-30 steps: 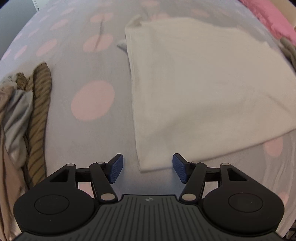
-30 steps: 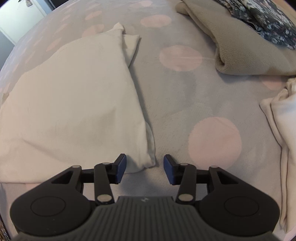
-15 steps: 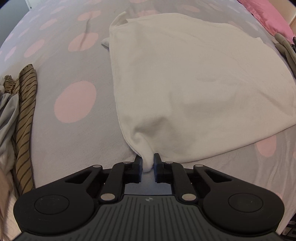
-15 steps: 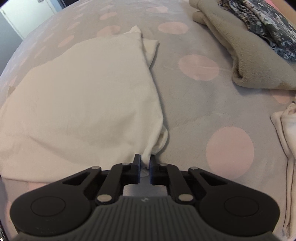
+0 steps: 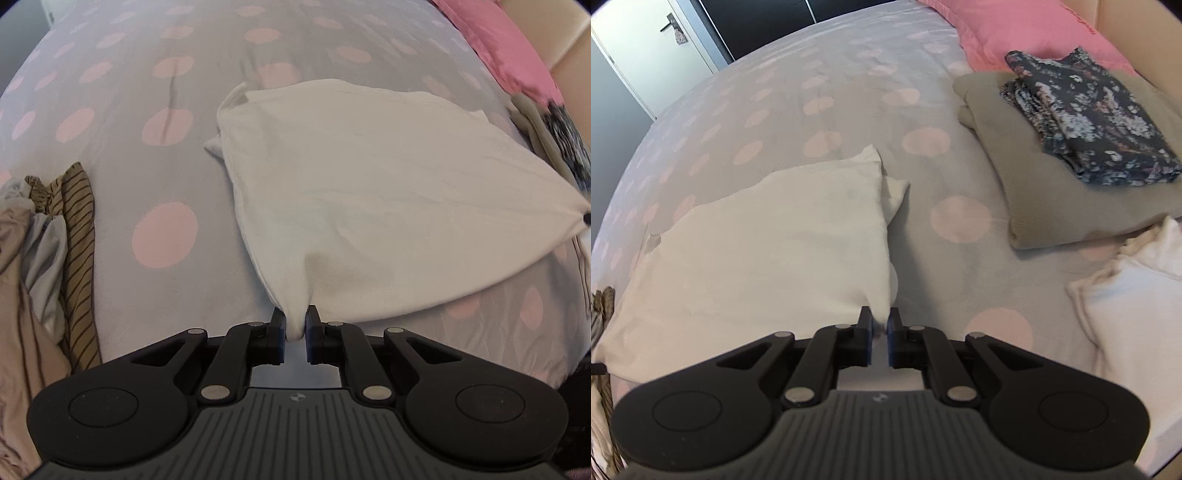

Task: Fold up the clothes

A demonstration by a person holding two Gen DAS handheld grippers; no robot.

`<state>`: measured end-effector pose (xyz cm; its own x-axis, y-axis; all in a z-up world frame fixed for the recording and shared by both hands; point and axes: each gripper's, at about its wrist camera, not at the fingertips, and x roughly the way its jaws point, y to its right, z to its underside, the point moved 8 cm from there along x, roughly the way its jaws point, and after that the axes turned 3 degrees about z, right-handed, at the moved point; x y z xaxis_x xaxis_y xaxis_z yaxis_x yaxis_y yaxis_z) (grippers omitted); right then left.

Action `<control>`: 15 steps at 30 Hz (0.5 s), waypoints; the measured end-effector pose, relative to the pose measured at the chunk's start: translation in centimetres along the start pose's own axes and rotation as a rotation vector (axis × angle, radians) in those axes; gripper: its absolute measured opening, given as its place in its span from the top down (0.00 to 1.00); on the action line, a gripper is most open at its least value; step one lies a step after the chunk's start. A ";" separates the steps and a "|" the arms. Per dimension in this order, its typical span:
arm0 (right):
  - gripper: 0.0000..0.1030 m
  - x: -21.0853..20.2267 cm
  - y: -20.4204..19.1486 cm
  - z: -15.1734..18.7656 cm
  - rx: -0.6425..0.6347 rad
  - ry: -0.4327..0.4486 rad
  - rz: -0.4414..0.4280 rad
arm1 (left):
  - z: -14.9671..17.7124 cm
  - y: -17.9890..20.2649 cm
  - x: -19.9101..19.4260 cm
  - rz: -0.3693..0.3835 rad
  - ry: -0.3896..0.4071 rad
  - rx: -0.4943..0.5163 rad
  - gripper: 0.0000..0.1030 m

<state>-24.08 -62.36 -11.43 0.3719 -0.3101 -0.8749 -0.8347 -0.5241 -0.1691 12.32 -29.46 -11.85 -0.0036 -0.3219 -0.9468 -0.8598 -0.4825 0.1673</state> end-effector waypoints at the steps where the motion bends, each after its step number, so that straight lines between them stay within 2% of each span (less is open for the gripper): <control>1: 0.93 -0.5 0.2 0.4 -0.005 -0.011 0.006 | 0.3 0.8 -0.4 0.000 -0.008 0.018 0.92; 8: 0.93 -4.8 3.4 4.7 -0.054 -0.065 0.064 | 5.7 5.3 -1.8 0.016 -0.125 0.122 0.92; 15: 0.92 -8.5 7.2 9.5 -0.075 -0.111 0.123 | 11.6 10.4 -1.3 0.036 -0.238 0.250 0.92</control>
<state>-37.11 -55.97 -9.54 0.2186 -0.2883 -0.9323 -0.8369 -0.5467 -0.0272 -2.57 -24.59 -12.06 -0.1300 -0.1215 -0.9840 -0.9553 -0.2504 0.1571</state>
